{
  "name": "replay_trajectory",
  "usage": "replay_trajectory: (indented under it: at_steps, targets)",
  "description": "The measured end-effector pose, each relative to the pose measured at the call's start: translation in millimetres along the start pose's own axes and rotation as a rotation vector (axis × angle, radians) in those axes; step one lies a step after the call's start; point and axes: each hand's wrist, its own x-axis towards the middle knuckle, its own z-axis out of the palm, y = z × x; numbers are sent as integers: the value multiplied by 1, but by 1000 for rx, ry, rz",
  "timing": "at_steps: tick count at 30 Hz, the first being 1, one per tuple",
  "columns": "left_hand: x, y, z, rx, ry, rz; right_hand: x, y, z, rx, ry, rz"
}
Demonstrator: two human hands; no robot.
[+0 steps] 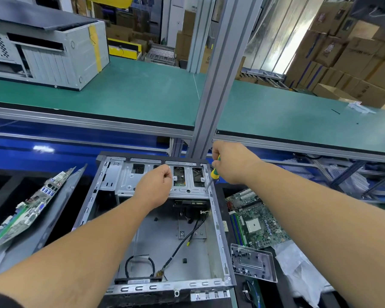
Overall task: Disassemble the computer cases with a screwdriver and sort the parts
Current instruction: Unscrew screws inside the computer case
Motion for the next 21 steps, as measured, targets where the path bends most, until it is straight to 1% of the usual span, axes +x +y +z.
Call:
replay_trajectory:
  at_steps: [4,16,21]
  targets:
    - [1,0,0,2,5,-6,1,-2,0,-2,23,-13]
    - [1,0,0,8,4,2,3,-3,0,-42,-5,-22]
    - [0,2,-2,17,7,10,3,1,3,-2,9,1]
